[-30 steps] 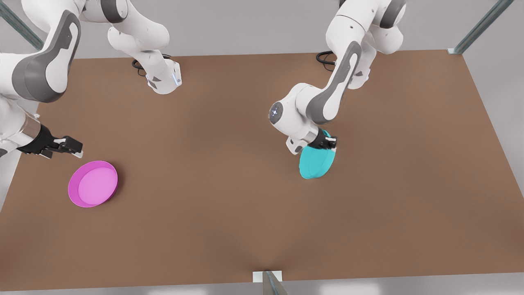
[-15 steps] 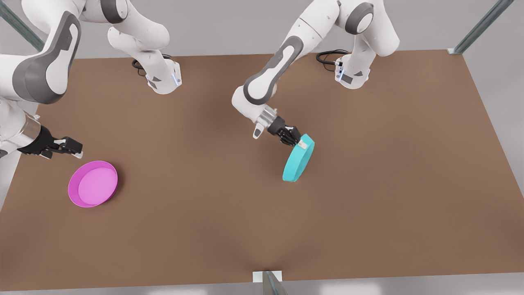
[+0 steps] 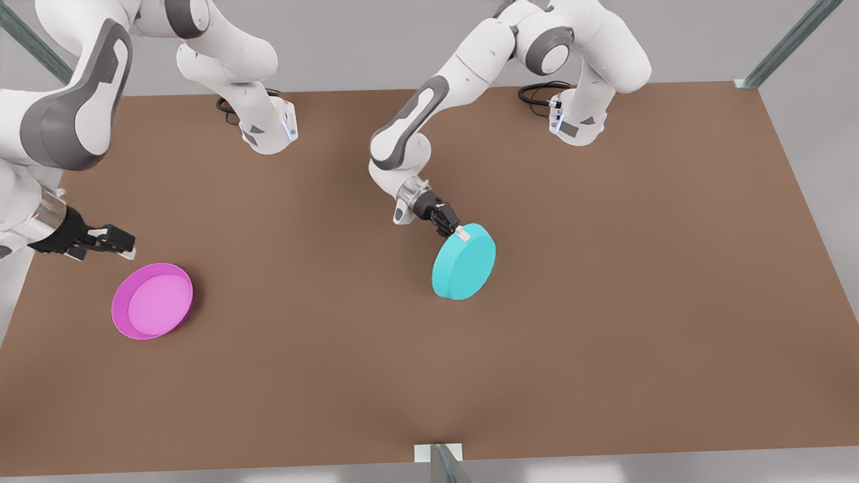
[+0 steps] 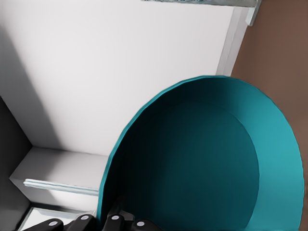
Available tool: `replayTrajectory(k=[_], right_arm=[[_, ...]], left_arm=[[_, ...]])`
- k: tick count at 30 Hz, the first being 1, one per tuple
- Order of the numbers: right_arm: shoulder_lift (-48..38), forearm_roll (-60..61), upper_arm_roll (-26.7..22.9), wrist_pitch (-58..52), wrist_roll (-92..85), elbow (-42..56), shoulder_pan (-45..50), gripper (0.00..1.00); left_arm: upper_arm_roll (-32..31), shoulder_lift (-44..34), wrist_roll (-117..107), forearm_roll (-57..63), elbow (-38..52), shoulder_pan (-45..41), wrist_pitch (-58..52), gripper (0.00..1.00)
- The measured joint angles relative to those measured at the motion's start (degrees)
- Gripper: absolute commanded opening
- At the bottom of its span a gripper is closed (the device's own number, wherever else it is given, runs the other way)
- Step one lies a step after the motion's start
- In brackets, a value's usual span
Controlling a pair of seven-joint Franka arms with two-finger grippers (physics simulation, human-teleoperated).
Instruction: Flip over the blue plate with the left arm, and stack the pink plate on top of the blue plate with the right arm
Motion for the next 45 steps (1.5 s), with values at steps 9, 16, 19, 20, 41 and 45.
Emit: replayTrajectory(k=[9, 16, 19, 20, 41, 45], right_arm=[[0.0, 0.0, -0.08, 0.26, 0.09, 0.09, 0.01, 1.0], [0.0, 0.0, -0.08, 0.26, 0.09, 0.09, 0.02, 1.0], [0.0, 0.0, -0.08, 0.26, 0.09, 0.09, 0.02, 1.0], [0.0, 0.0, -0.08, 0.26, 0.09, 0.09, 0.09, 1.0], [13.32, 18.87, -0.43, 5.53, -37.75, -7.23, -18.95, 1.0], [26.35, 21.24, -0.18, 10.07, -46.78, 2.77, -23.04, 1.0]], left_arm=[[-0.04, 6.07, -3.12, 0.81, 5.67, -0.09, -4.41, 1.0], [-1.56, 10.31, -3.56, -3.39, 15.12, -0.1, -6.65, 1.0], [-2.63, 12.65, -9.97, -9.65, 21.86, 0.15, -3.38, 1.0], [-2.62, 13.74, -16.01, -12.11, 24.61, 0.55, -0.38, 1.0], [-0.14, -9.49, 22.7, -76.23, 33.45, 42.79, -3.22, 1.0], [-7.94, -25.73, 49.61, -78.07, 19.71, 60.94, -3.76, 1.0]])
